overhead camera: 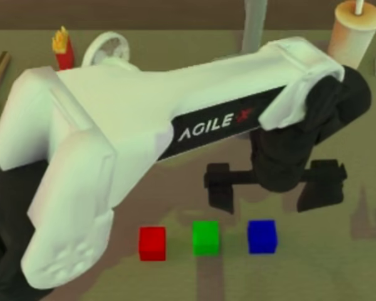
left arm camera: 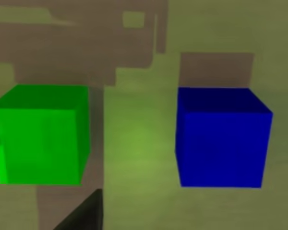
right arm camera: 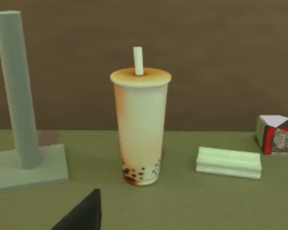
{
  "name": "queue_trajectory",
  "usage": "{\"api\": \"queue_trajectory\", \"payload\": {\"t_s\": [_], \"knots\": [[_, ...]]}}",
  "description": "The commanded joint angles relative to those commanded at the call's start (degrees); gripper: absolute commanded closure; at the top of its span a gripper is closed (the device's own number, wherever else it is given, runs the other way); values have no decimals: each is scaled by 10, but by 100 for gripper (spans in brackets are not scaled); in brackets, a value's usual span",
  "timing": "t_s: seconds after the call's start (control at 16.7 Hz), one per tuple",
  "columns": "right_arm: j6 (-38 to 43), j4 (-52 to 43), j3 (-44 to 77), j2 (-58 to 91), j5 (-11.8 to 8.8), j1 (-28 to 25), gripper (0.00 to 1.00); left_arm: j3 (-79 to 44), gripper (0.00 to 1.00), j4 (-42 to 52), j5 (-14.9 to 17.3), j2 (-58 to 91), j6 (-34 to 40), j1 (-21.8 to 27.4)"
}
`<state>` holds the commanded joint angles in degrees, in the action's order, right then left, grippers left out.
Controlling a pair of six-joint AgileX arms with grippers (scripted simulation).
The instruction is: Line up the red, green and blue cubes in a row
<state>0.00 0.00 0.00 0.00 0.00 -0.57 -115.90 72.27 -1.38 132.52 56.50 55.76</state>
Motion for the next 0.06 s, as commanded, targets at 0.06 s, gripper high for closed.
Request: {"api": "queue_trajectory", "payload": {"t_s": [0.06], "knots": [[0, 0, 0, 0, 0, 0, 0, -3, 0, 3, 0, -2, 0, -1]]}}
